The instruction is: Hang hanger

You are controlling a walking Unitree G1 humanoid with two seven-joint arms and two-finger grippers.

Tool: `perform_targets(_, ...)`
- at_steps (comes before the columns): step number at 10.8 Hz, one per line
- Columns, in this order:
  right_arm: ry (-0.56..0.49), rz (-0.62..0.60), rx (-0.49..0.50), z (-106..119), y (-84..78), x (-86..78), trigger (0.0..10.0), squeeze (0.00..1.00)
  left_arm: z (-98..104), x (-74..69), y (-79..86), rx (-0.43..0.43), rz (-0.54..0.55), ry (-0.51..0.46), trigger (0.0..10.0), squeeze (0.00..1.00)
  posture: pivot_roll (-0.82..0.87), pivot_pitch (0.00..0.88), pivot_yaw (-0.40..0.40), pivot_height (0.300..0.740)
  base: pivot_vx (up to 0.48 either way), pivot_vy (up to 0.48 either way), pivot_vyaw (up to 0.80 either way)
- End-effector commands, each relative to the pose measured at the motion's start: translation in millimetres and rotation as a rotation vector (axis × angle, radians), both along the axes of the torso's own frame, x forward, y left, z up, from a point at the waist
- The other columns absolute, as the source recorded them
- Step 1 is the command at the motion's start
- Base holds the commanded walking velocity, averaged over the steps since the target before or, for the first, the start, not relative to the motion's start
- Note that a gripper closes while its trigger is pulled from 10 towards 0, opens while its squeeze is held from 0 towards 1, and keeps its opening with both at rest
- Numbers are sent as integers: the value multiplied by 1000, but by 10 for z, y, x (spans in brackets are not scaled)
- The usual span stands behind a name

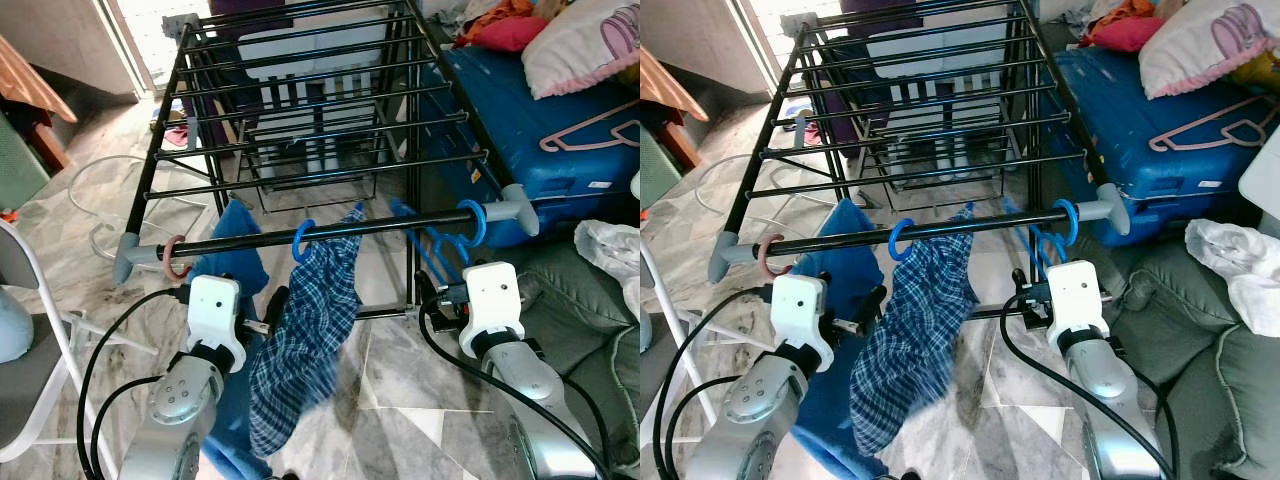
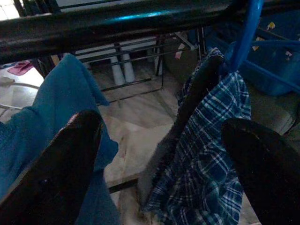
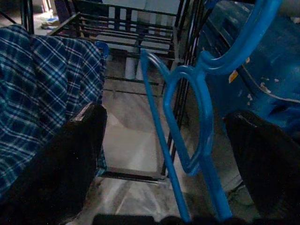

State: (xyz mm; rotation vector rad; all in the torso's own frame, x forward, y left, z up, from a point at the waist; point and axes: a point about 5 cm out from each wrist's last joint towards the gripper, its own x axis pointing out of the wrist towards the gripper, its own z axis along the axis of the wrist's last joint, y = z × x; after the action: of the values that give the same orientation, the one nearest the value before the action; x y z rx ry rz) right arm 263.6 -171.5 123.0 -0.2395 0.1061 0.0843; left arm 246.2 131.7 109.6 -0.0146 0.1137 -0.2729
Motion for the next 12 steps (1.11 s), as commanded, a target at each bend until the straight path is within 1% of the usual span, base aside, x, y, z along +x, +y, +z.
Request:
perform_targets(1,16,5,-13,-27,12,-3,10000,0,-31,-16,46,18,20,12,10000,0,-164,61,113,740,0,0,0)
perform_targets(2,29,-34,-59,-50,-57,13,10000,0,-32,-16,48,18,24,13,10000,0,-163,62,110,740,0,0,0)
perform_targets(3,25,-25,-34,-38,-57,28,10000,0,-34,-17,47,18,26,15,10000,0,-162,63,109,740,0,0,0)
perform_targets(4,19,-22,-23,-23,-45,24,10000,0,-38,-18,47,19,27,16,10000,0,-164,63,108,740,-259,0,0)
perform_targets(7,12,-48,-43,-24,-66,7,10000,0,-44,-21,45,21,28,20,10000,0,-164,64,107,740,-265,0,0)
perform_targets(8,2,-38,-52,-13,-64,17,10000,0,-45,-17,43,22,28,21,10000,0,-164,65,106,740,-266,0,0)
perform_targets(11,0,-30,-48,-13,-30,31,10000,0,-46,-11,49,27,29,19,10000,0,-159,63,105,740,-265,0,0)
perform_targets(12,0,-45,-34,-11,-37,31,10000,0,-48,-12,49,29,30,20,10000,0,-159,63,105,740,-266,0,0)
